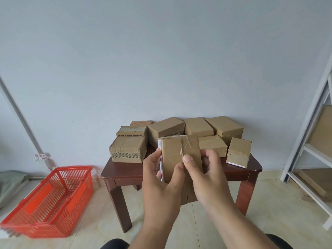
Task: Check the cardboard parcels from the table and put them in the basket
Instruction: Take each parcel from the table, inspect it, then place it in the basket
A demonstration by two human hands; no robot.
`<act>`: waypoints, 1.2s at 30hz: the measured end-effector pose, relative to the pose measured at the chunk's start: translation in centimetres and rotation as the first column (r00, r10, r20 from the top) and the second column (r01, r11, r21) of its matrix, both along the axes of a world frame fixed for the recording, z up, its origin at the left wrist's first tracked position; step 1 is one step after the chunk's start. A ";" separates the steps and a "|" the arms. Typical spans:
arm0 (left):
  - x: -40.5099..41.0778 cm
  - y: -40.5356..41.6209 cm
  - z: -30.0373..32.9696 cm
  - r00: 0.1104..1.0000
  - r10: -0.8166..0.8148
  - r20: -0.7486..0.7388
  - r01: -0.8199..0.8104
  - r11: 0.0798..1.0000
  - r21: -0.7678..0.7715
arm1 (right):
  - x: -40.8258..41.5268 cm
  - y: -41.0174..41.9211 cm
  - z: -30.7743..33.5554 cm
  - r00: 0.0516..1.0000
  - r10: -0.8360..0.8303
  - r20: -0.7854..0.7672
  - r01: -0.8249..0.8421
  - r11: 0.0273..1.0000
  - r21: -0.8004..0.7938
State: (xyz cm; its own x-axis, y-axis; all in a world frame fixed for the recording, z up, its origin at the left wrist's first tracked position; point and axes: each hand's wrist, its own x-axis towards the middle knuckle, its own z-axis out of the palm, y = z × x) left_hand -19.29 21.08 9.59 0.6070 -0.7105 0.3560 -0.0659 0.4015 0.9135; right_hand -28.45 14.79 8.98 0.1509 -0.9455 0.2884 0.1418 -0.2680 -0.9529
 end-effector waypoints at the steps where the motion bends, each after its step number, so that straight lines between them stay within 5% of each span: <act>1: 0.1 -0.1 0.1 1.000 0.012 -0.004 -0.012 1.000 0.000 | 0.0 0.1 -0.2 1.000 -0.001 -0.001 0.001 1.000 -0.014; 36: 0.0 0.1 0.2 0.983 0.157 0.091 -0.165 0.982 0.089 | -0.9 1.2 -0.3 0.999 -0.017 -0.039 0.015 0.998 -0.054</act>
